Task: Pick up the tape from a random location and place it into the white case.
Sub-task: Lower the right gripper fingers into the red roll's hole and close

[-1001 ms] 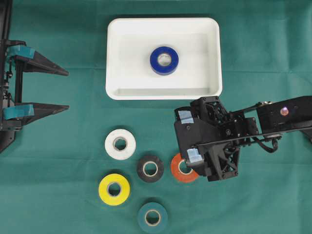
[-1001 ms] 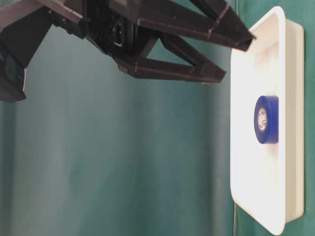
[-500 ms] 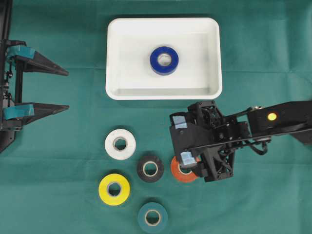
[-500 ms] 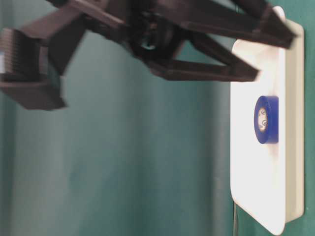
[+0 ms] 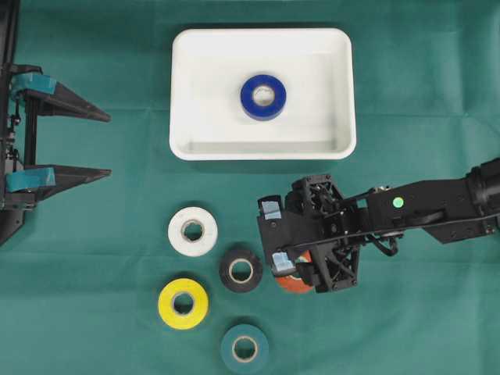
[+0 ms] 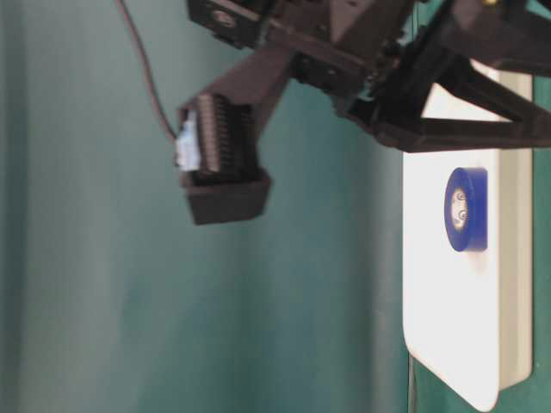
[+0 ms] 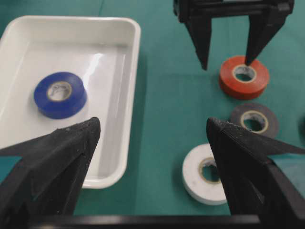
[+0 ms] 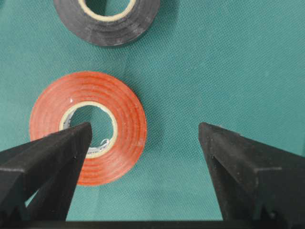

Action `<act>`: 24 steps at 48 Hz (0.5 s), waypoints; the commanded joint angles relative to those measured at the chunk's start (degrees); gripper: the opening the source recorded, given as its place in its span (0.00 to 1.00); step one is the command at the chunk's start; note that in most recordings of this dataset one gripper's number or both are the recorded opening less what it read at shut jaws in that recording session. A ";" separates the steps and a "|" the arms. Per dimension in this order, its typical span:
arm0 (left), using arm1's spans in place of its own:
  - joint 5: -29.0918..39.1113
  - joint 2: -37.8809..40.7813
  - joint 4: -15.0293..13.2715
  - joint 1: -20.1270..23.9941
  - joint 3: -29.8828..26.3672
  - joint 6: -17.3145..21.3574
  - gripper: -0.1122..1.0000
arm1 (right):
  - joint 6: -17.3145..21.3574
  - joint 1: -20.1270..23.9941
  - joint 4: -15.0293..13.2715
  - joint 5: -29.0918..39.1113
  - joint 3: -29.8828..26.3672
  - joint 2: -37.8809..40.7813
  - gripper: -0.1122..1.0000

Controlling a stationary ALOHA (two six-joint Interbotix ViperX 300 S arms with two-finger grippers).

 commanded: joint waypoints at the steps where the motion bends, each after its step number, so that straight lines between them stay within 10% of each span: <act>1: -0.35 0.35 -0.09 -0.09 -0.70 -0.09 0.94 | 0.26 -0.09 0.00 -1.49 -0.26 0.35 0.92; 24: -0.18 0.35 -0.09 0.09 -0.70 0.00 0.94 | 0.26 -0.09 0.00 -5.10 0.09 4.92 0.92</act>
